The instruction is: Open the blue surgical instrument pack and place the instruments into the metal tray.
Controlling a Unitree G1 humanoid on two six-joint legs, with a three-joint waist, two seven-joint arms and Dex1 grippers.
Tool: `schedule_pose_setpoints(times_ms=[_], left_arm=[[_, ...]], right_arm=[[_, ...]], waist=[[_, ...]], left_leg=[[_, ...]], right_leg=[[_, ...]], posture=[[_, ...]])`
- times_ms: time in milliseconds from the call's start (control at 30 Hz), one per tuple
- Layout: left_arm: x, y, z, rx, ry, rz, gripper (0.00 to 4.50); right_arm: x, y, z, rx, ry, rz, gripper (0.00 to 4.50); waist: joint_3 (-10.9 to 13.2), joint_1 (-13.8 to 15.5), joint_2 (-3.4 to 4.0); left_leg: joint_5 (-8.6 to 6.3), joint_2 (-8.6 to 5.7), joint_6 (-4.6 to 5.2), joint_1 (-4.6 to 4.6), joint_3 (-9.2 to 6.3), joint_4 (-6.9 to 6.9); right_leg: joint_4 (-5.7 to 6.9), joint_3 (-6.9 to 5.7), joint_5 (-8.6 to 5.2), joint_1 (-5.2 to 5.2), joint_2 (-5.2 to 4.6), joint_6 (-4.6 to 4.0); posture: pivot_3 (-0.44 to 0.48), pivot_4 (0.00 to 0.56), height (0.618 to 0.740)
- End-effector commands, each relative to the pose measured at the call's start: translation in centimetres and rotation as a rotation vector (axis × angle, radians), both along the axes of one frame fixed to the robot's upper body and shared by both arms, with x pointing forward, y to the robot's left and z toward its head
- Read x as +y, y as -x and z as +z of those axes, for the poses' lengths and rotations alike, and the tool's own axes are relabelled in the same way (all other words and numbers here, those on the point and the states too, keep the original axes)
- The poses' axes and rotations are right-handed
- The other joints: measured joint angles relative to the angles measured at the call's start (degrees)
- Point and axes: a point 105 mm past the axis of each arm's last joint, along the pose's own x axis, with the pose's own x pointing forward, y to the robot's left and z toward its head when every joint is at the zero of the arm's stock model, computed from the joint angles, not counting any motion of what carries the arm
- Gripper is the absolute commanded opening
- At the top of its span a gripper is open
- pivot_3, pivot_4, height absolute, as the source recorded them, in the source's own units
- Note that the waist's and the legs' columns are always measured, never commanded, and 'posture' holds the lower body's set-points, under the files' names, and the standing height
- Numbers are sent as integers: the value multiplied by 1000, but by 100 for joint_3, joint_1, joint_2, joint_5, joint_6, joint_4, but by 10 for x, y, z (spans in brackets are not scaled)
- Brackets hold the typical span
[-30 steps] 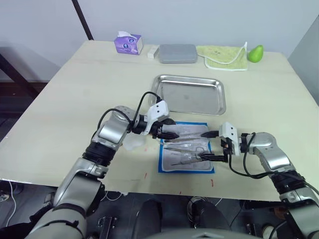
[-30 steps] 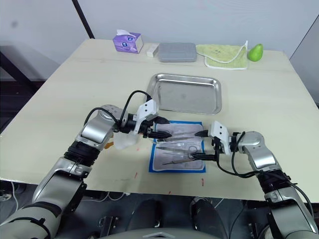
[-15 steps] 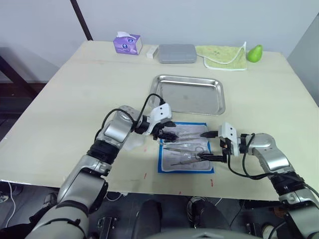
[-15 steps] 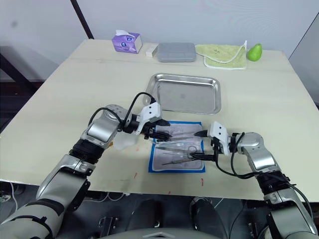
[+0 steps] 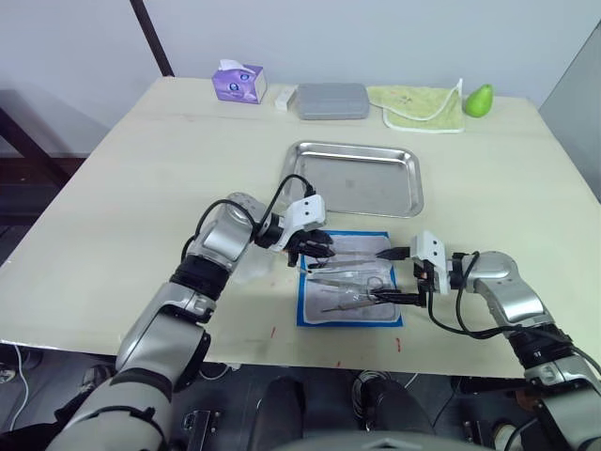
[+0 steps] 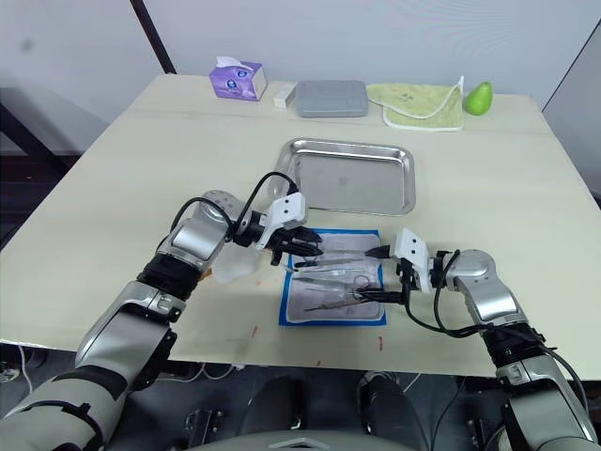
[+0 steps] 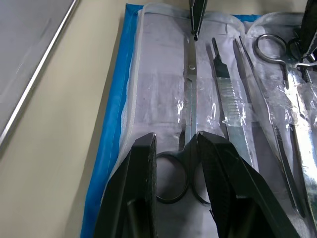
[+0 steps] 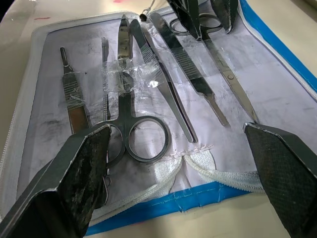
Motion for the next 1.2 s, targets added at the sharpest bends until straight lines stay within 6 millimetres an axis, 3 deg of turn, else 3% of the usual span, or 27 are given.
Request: schedule_pose_setpoints(times_ms=[33, 667, 767, 967, 1200], left_arm=[[-3, -2, 6, -21, -26, -38, 1417], [-5, 1, -15, 8, -173, -59, 1417], [-4, 1, -16, 13, -192, -61, 83], [-5, 2, -14, 21, -190, -68, 30], [-7, -1, 4, 14, -202, -74, 30]], right_arm=[[-6, 14, -36, 131, 90, -17, 4500], [-2, 18, -38, 149, 88, -20, 4500], [-3, 18, -40, 155, 92, -22, 4500], [-2, 19, -45, 171, 112, -24, 4500], [-1, 19, -54, 200, 162, -28, 4500]], waist=[[0, 0, 0], [-16, -2, 11], [-24, -1, 17], [-33, -6, 26], [-39, -28, 28]], left_leg=[[0, 0, 0, 0, 0, 0], [0, 0, 0, 2, -1, 0], [0, 0, 0, 3, -1, 0], [0, 0, 0, 3, -1, 0], [0, 0, 1, 5, -3, -1]], right_leg=[[0, 0, 0, 0, 0, 0], [0, 0, 0, 4, 0, 0], [0, 0, 0, 4, 0, 0], [0, 0, 0, 4, 0, 0], [0, 0, -1, 4, 2, 0]], posture=[[0, 150, 740], [0, 150, 740], [0, 150, 740], [0, 150, 740], [0, 150, 740]])
